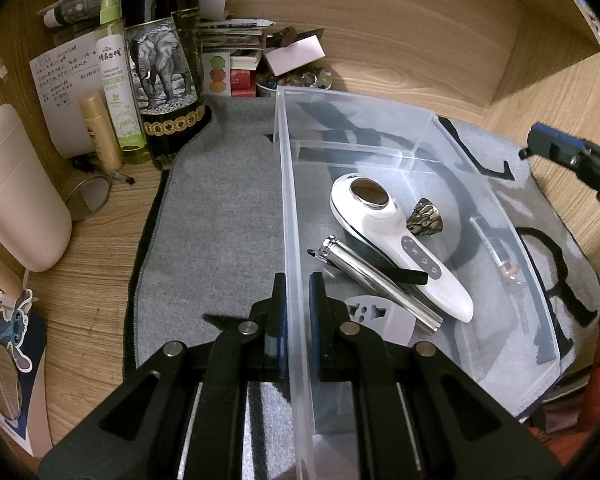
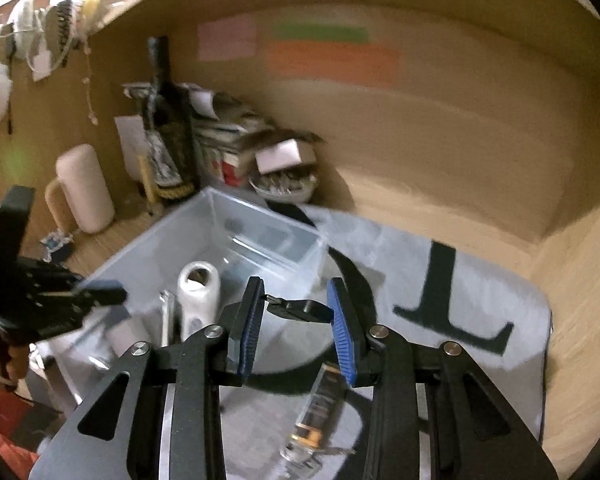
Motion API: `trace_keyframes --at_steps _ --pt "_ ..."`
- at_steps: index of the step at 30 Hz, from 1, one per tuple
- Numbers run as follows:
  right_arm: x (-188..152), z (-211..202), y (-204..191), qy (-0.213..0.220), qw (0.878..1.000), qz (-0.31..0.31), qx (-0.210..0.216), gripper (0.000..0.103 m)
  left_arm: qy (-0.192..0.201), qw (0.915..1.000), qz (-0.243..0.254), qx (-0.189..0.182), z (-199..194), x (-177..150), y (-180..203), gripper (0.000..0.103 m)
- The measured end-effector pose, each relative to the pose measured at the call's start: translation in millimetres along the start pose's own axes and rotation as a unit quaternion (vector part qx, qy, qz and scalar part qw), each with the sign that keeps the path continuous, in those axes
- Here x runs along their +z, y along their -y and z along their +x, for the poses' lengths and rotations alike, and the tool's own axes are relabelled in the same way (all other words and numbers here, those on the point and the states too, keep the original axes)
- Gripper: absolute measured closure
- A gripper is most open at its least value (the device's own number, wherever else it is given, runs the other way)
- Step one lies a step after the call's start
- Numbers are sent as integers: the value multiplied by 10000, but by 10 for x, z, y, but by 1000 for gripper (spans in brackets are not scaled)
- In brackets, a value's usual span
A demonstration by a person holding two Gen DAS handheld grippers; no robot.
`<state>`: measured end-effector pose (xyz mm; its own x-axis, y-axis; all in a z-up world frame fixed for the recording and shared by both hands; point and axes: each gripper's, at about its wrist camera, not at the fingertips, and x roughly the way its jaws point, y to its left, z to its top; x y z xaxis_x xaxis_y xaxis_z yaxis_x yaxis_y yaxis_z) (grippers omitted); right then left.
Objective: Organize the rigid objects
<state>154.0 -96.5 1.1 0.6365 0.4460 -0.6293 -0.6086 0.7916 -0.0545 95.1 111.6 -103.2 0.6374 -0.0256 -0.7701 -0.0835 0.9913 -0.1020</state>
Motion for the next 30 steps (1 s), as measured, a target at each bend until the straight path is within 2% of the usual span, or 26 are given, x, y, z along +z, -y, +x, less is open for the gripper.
trace_keyframes --at_steps 7,12,17,28,30 --pt "157 -19 -257 232 9989 -249 316 73 10 10000 -4 -16 -15 0 -2 94" --pt "173 34 -520 190 9967 -535 578 73 27 10000 -21 -46 -27 2 -8 94" --pt "142 175 -708 -19 9943 -839 665 73 33 10000 -24 -55 -32 -2 -9 94" --pt "14 620 -896 -871 9868 -1137 750 73 39 10000 -23 -80 -36 0 -1 94" --pt "-10 651 -912 -915 9864 -1168 701 73 38 10000 -15 -78 -36 2 5 94"
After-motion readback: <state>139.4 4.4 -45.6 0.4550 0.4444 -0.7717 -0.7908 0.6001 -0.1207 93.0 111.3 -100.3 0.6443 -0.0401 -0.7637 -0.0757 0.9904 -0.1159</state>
